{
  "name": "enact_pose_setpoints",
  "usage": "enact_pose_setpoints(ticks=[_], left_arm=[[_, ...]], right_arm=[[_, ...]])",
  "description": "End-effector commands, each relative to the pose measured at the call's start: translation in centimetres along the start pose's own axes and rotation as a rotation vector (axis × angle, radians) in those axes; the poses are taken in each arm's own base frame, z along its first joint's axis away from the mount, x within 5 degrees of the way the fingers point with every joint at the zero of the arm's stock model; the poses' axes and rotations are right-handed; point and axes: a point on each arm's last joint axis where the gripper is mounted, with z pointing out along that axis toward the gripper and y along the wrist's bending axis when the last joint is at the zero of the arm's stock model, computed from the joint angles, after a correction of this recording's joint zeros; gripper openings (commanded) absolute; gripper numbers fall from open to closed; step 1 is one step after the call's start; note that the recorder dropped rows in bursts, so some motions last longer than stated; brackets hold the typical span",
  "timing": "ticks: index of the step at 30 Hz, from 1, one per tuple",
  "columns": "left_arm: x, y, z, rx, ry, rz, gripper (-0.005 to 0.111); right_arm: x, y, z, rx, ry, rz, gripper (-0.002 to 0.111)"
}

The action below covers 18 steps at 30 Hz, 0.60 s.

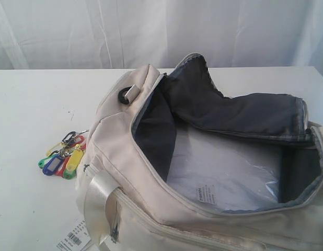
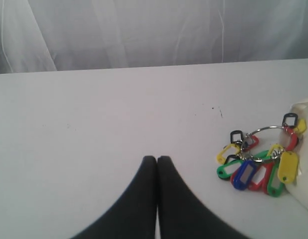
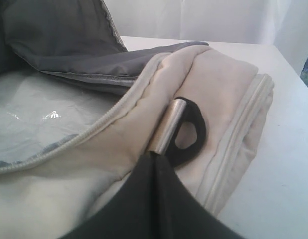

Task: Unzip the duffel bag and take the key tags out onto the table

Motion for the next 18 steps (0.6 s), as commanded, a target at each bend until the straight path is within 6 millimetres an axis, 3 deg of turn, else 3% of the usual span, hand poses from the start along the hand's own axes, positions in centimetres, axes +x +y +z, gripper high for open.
enact_pose_setpoints(ticks=[1,6,14,18], left_arm=[[0.2,-0.1,-0.1,0.007,0.037,-0.012,0.0],[1.1,-0.1,0.2,0.012,0.076,-0.018,0.0],[7.0,-0.6,1.9,0.034,0.248,-0.06,0.0],[6.9,-0.6,2.0,0.033,0.223,-0.059,0.0]], right_arm=[[0.1,0.0,0.0,-0.007,0.0,-0.011,0.0],[-0.6,0.1,-0.3,-0.008,-0.015,-0.011,0.0],[-0.3,0.0,-0.2,-0.007,0.016,-0.011,0.0],[0.3,0.0,0.0,-0.007,0.024,-0.011,0.0]])
